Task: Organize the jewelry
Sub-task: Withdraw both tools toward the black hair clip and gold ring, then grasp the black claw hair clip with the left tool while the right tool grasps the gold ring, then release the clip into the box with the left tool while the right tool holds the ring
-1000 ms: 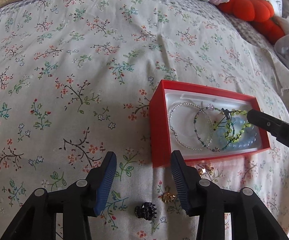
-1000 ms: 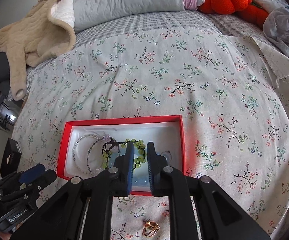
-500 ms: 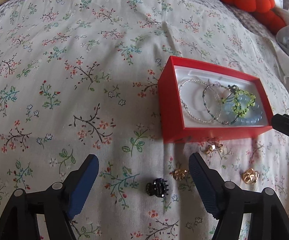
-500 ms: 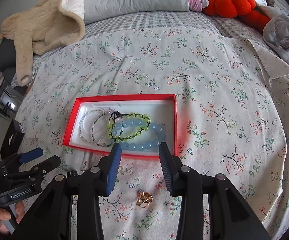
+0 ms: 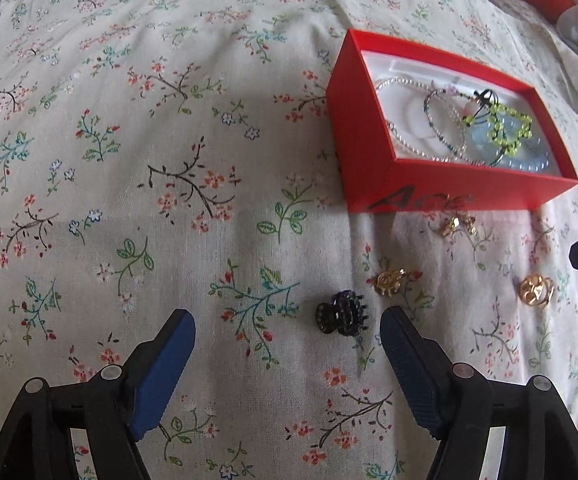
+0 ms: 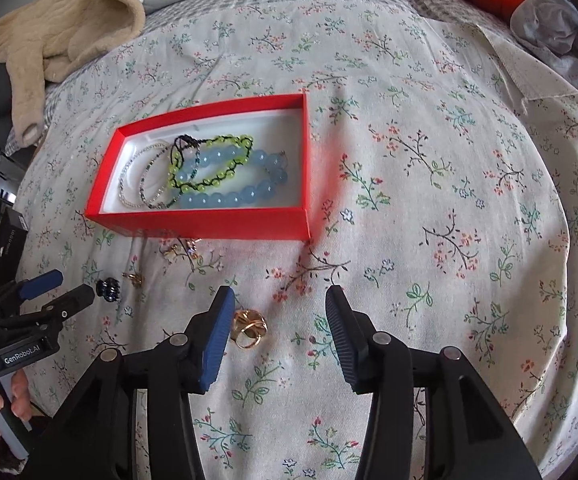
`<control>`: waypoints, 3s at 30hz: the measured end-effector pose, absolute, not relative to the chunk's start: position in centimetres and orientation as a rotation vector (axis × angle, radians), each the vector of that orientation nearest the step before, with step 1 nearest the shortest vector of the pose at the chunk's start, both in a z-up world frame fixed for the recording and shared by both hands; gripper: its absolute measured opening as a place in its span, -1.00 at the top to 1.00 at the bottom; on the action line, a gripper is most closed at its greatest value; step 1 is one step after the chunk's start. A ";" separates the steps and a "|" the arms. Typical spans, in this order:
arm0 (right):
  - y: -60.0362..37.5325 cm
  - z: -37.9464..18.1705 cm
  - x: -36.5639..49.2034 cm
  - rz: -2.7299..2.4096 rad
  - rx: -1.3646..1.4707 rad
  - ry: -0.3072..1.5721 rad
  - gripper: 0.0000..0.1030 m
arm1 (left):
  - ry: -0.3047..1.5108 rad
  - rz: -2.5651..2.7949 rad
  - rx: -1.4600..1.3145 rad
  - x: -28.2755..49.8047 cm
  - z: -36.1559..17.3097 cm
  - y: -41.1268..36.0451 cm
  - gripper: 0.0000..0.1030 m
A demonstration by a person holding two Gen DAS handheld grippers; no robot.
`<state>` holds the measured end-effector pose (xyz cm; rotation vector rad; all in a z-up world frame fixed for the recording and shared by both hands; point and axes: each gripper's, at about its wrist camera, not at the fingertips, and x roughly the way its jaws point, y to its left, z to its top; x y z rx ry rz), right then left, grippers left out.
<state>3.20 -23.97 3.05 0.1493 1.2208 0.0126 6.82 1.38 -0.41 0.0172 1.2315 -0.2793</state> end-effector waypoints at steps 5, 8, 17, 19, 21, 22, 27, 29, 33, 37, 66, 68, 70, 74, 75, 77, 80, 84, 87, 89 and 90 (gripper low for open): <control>-24.4 2.3 2.8 0.009 0.156 1.251 0.03 | 1.281 -0.292 -0.031 7.0 -1.2 1.6 -0.54; -24.3 2.1 2.9 0.009 0.152 1.262 0.03 | 1.297 -0.305 -0.045 7.1 -1.5 1.5 -0.53; -23.5 1.7 3.4 0.014 0.133 1.274 0.03 | 1.323 -0.338 -0.042 7.5 -2.3 0.2 -0.04; -23.3 1.5 3.5 0.017 0.129 1.278 0.03 | 1.321 -0.343 -0.038 7.5 -2.4 0.0 0.04; -23.1 1.4 3.6 0.019 0.124 1.282 0.03 | 1.321 -0.345 -0.036 7.6 -2.5 -0.3 0.15; -22.9 1.4 3.7 0.020 0.122 1.283 0.03 | 1.322 -0.347 -0.036 7.7 -2.6 -0.3 0.18; -22.7 1.2 3.9 0.024 0.120 1.287 0.03 | 1.328 -0.360 -0.029 8.1 -2.8 -1.0 0.50; -22.6 1.2 3.9 0.026 0.120 1.287 0.03 | 1.326 -0.356 -0.025 8.3 -2.9 -1.8 0.50; -22.3 1.0 4.0 0.037 0.136 1.293 0.02 | 1.311 -0.355 -0.028 8.4 -2.4 -1.9 0.51; -21.8 0.6 4.2 0.057 0.162 1.310 0.02 | 1.295 -0.352 -0.027 8.4 -2.1 -1.7 0.51; -19.7 -0.2 4.6 0.065 0.040 1.297 0.57 | 1.260 -0.355 -0.008 7.6 -1.2 -1.1 0.51; -19.6 0.1 4.4 0.068 0.035 1.286 0.57 | 1.250 -0.358 -0.011 7.5 -0.9 -1.0 0.51; -19.8 0.6 4.0 0.070 0.031 1.273 0.57 | 1.239 -0.363 -0.015 7.3 -0.4 -1.0 0.51; -20.2 1.7 3.6 0.076 0.036 1.245 0.57 | 1.205 -0.379 -0.017 6.8 0.5 -0.9 0.51; -20.3 2.0 3.5 0.078 0.040 1.238 0.57 | 1.194 -0.383 -0.015 6.7 0.8 -0.9 0.51; -20.6 2.5 3.2 0.081 0.050 1.223 0.57 | 1.174 -0.391 -0.015 6.6 1.3 -1.0 0.51; -20.7 3.4 3.1 0.083 0.065 1.195 0.57 | 1.140 -0.406 -0.029 6.6 2.2 -1.2 0.51; -21.0 4.7 3.3 0.085 0.092 1.146 0.57 | 1.080 -0.433 -0.045 6.6 3.3 -1.4 0.51; -21.5 5.4 3.5 0.078 0.119 1.115 0.57 | 1.047 -0.443 -0.057 7.1 3.6 -1.7 0.51; -22.0 5.7 3.8 0.069 0.137 1.100 0.57 | 1.030 -0.455 -0.071 7.4 3.7 -2.0 0.51; -22.2 5.9 3.9 0.066 0.147 1.091 0.57 | 1.019 -0.460 -0.073 7.5 3.8 -2.2 0.51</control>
